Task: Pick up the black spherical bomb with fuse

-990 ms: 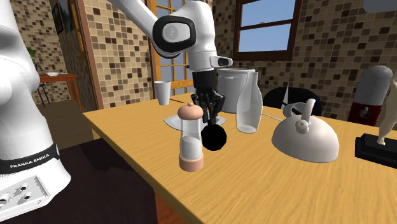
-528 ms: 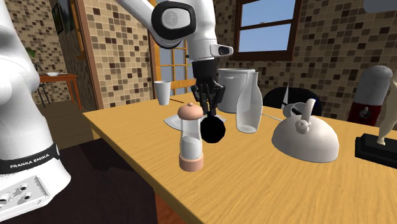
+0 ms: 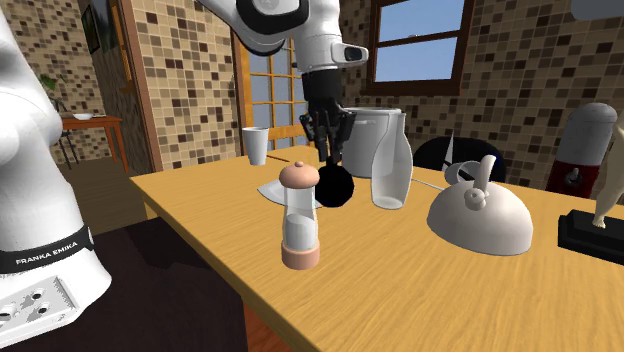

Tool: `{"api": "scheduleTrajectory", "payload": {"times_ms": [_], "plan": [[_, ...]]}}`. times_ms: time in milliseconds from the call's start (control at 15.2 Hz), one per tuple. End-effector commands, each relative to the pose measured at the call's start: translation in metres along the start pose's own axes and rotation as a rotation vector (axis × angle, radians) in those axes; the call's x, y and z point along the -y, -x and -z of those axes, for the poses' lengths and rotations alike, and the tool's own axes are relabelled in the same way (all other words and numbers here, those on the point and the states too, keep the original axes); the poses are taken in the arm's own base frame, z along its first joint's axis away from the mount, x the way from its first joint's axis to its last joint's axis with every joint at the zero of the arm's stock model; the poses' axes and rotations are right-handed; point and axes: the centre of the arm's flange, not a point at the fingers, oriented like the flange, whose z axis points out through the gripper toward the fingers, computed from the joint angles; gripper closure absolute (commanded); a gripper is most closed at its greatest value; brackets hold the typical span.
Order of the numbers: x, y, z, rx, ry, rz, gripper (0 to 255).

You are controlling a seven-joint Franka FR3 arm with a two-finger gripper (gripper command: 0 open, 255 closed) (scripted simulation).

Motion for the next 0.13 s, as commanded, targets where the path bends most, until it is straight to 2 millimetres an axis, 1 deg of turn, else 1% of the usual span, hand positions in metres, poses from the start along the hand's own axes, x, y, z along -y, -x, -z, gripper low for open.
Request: {"api": "scheduleTrajectory", "payload": {"times_ms": [0, 66], "plan": [[-0.0005, 0.0006, 0.0067, 0.000, 0.000, 0.000, 255], [-0.0005, 0.0006, 0.0067, 0.000, 0.000, 0.000, 255]]}}
